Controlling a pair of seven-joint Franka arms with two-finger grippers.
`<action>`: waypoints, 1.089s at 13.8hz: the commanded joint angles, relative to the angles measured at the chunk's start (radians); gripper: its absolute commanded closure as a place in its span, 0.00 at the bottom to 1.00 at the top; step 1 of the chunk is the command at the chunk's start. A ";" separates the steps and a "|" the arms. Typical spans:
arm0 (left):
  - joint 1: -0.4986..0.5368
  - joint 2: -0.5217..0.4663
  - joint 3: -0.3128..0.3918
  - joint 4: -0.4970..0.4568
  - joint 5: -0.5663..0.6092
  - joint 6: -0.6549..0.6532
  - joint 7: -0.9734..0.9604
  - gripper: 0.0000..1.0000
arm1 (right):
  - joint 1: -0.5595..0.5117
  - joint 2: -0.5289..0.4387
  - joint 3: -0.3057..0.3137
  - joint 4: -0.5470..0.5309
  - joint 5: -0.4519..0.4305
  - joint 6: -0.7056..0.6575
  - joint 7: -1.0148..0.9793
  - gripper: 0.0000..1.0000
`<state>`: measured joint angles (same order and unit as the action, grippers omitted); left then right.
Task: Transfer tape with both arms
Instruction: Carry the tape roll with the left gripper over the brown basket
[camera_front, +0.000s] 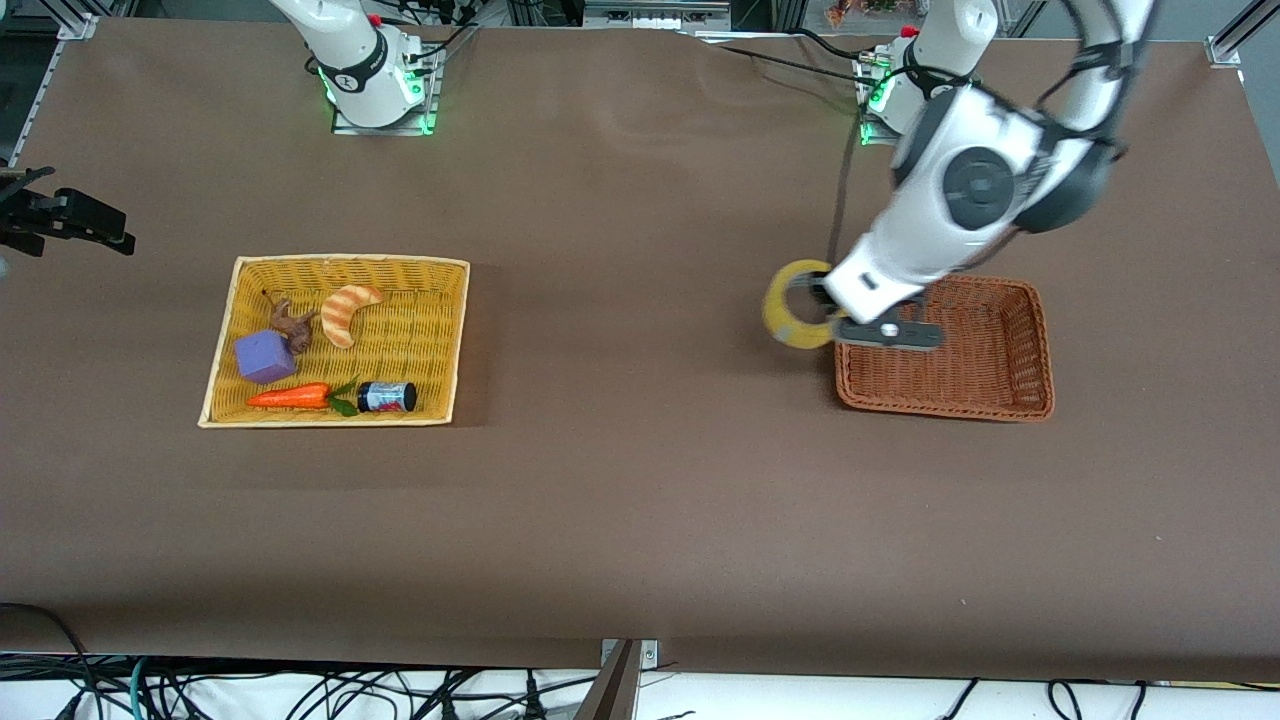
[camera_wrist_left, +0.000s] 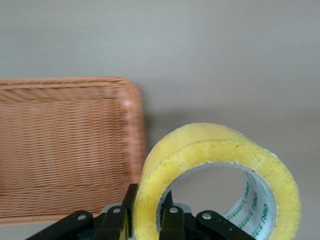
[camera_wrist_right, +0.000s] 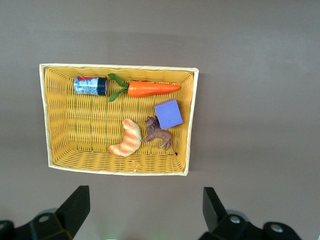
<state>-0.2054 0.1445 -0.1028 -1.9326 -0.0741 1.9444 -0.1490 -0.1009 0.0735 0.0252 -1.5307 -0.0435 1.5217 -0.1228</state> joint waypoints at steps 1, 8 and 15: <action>0.006 -0.008 0.118 -0.034 0.005 -0.033 0.233 1.00 | -0.002 0.005 -0.001 0.018 0.017 -0.006 -0.017 0.00; 0.011 0.122 0.183 -0.187 0.005 0.206 0.306 1.00 | -0.002 0.005 -0.001 0.018 0.019 -0.005 -0.017 0.00; 0.023 0.155 0.187 -0.224 0.004 0.292 0.304 0.00 | -0.002 0.005 -0.001 0.018 0.019 -0.003 -0.017 0.00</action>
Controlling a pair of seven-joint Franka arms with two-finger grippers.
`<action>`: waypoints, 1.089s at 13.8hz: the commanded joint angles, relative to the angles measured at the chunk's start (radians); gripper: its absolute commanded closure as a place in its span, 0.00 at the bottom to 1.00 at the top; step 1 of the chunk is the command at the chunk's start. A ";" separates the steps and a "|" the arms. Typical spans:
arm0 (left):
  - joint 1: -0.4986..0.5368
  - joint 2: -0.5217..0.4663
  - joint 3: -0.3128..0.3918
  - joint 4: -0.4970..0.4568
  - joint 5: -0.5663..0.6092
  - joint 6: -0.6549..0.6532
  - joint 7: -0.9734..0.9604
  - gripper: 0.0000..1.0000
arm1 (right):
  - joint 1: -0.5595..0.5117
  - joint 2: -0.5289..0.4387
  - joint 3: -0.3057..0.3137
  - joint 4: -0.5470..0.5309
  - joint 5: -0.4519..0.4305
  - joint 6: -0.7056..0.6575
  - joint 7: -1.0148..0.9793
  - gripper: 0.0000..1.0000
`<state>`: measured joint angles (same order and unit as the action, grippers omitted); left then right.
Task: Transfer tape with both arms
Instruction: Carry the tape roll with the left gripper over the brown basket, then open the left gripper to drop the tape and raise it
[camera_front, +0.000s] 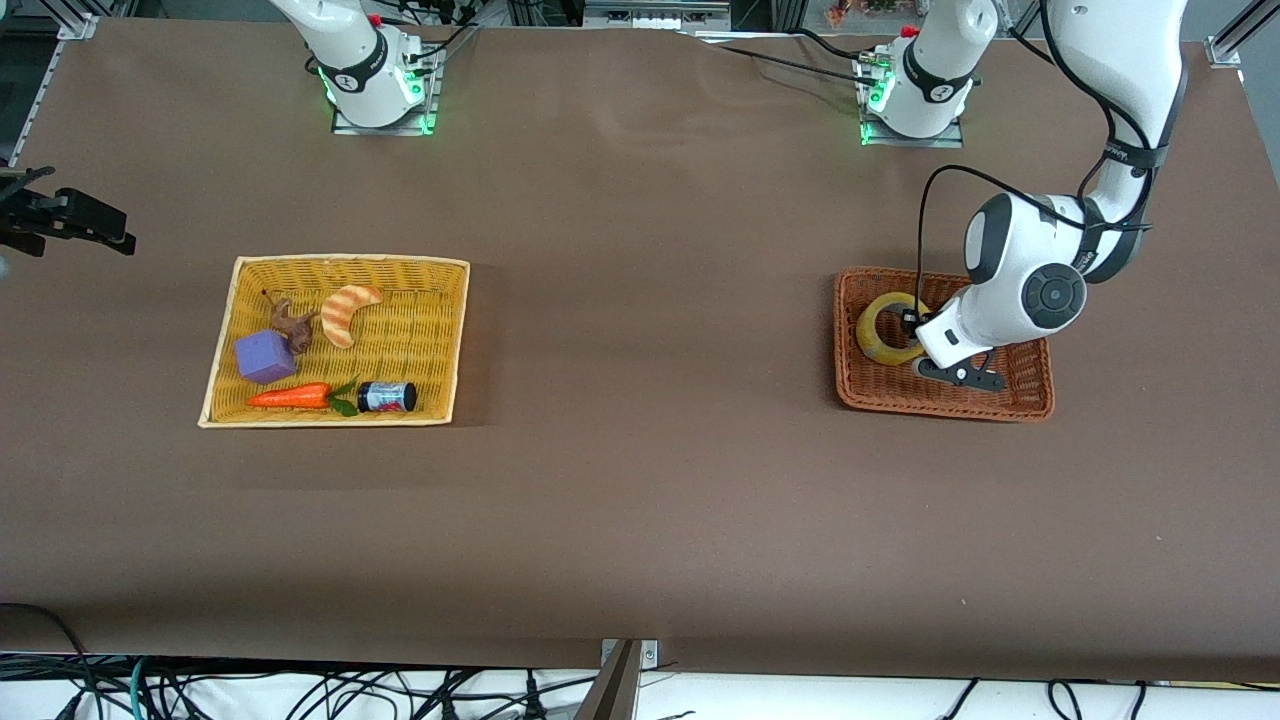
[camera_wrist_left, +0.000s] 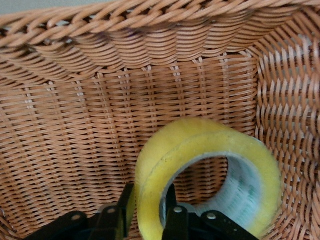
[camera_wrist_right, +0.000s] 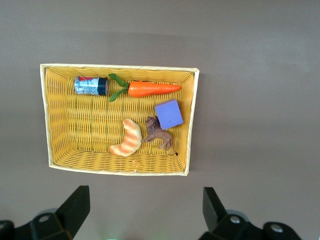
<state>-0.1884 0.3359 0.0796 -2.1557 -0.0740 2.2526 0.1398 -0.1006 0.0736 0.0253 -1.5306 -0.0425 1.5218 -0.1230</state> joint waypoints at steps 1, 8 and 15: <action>0.006 -0.046 0.006 0.008 0.003 -0.031 0.012 0.00 | -0.002 0.005 -0.001 0.018 0.018 -0.003 -0.017 0.00; 0.001 -0.143 -0.055 0.250 -0.006 -0.289 -0.034 0.00 | -0.002 0.005 0.001 0.018 0.018 -0.003 -0.017 0.00; 0.041 -0.172 -0.006 0.631 0.007 -0.676 -0.009 0.00 | -0.002 0.005 0.001 0.018 0.018 -0.003 -0.017 0.00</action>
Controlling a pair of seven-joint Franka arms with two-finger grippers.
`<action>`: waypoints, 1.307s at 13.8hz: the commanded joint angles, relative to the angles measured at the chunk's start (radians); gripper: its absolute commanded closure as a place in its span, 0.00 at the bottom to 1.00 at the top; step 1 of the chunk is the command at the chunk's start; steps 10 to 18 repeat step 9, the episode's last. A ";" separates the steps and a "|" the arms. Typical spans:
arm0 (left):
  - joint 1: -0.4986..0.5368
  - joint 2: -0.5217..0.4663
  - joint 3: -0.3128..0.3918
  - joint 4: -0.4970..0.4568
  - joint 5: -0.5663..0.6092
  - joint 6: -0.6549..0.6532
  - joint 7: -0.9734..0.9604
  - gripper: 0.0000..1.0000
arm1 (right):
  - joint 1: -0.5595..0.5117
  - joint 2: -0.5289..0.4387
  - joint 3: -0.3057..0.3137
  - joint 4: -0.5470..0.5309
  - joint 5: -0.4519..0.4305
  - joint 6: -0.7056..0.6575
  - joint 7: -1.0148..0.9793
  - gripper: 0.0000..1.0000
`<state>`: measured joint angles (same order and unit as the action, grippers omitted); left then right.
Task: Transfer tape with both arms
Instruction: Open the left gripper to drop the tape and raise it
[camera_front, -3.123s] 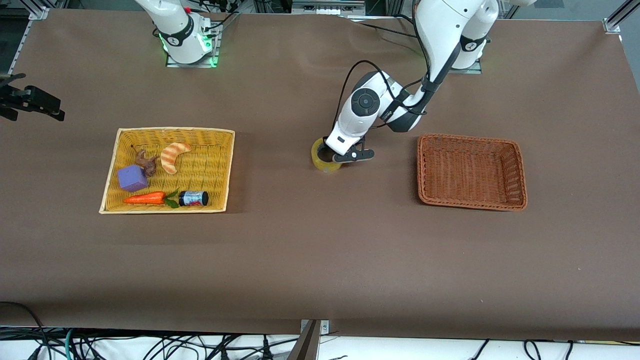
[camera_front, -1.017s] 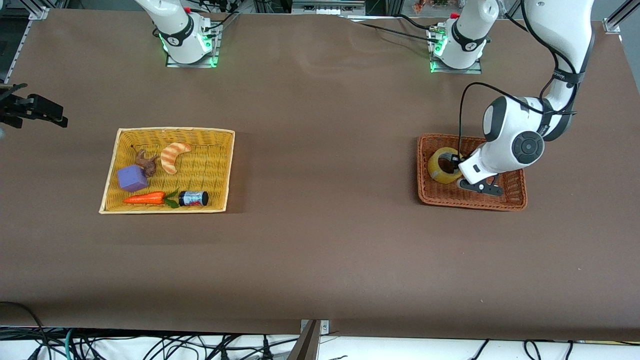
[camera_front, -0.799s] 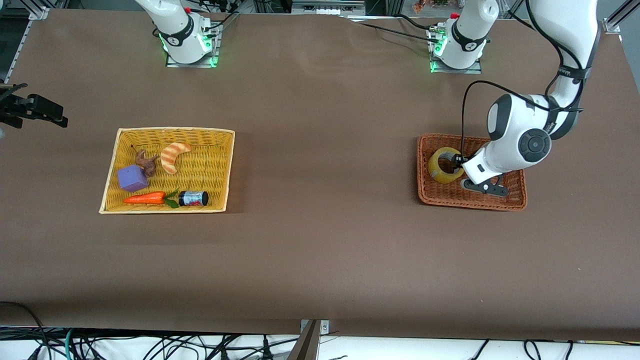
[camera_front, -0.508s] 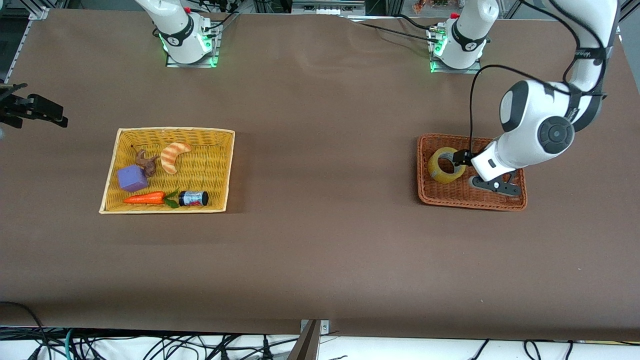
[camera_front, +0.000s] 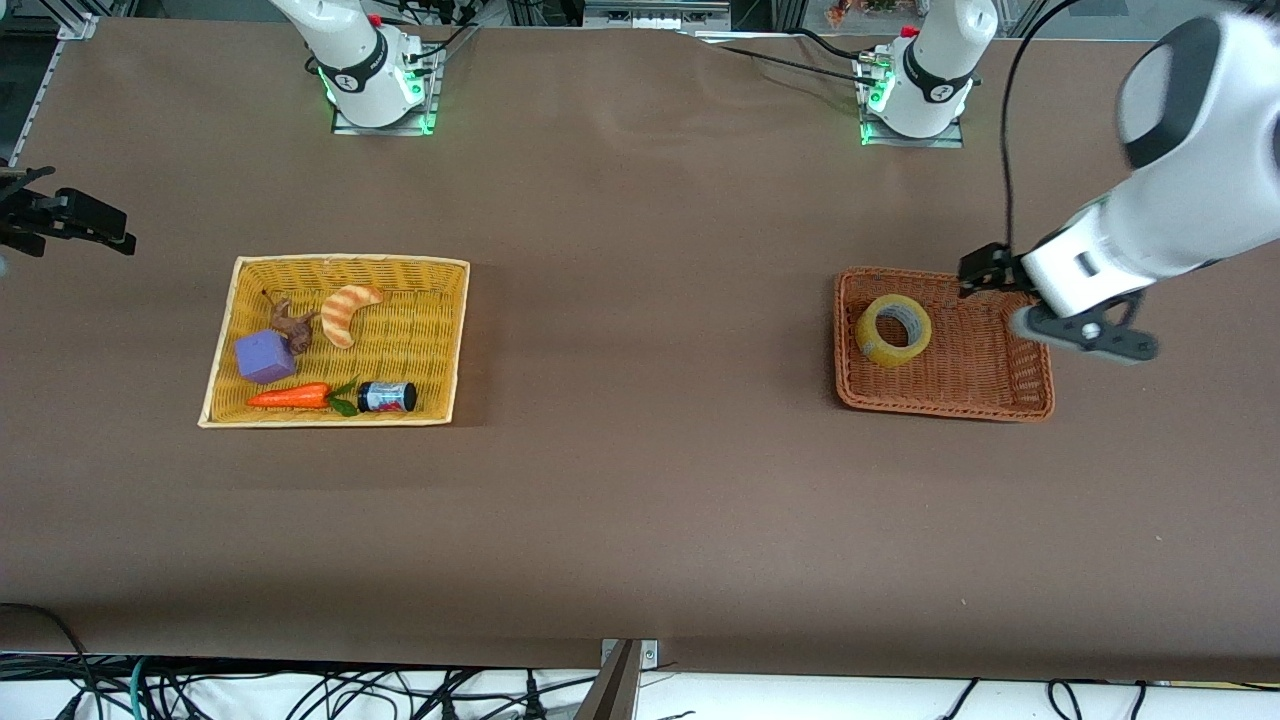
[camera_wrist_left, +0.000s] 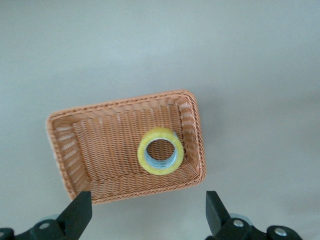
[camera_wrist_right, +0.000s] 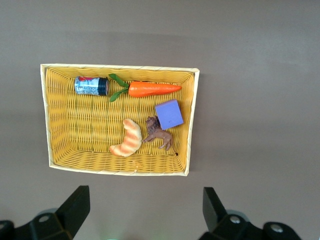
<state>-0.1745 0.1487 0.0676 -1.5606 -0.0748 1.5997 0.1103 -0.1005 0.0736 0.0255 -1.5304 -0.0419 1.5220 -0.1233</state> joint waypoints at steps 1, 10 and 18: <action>0.042 0.003 0.008 0.034 0.007 -0.020 0.025 0.00 | -0.002 0.005 -0.001 0.018 0.017 -0.003 -0.016 0.00; 0.059 -0.064 -0.006 -0.029 0.016 -0.012 -0.015 0.00 | -0.002 0.005 -0.001 0.018 0.019 -0.003 -0.015 0.00; 0.059 -0.064 -0.006 -0.029 0.016 -0.012 -0.015 0.00 | -0.002 0.005 -0.001 0.018 0.019 -0.003 -0.015 0.00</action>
